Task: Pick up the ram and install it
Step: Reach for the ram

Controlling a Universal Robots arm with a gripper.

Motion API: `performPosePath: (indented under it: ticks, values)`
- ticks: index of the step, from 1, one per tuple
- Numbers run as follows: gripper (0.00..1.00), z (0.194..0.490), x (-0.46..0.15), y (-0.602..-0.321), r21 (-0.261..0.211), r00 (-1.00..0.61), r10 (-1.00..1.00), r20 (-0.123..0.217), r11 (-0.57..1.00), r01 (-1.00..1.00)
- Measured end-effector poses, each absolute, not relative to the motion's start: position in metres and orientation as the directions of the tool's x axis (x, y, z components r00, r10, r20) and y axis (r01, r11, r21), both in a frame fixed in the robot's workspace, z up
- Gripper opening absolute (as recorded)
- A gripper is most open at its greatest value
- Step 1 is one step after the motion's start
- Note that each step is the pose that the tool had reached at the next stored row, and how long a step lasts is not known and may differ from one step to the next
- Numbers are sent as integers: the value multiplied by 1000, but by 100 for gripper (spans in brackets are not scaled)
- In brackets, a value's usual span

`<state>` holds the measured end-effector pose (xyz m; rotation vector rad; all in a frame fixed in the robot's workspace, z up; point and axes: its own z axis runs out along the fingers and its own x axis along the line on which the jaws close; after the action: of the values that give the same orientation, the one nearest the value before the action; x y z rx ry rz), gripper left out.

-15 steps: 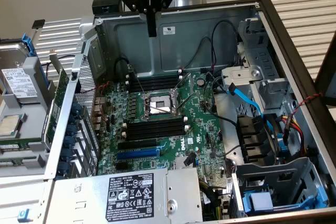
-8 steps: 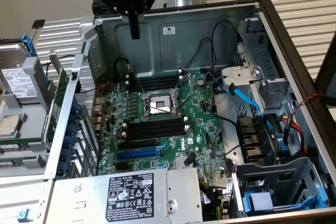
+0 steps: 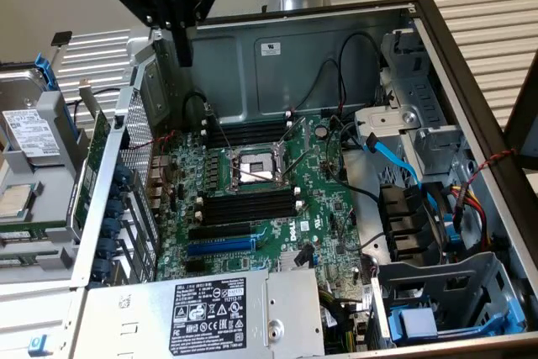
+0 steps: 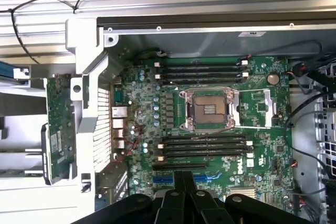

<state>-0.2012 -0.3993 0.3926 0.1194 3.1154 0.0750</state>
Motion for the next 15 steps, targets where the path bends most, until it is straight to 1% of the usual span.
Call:
performPosePath:
  ticks: [15]
  values:
    - [11, 392, -270, -403, 49, -997, 77, -21, 996, 76]
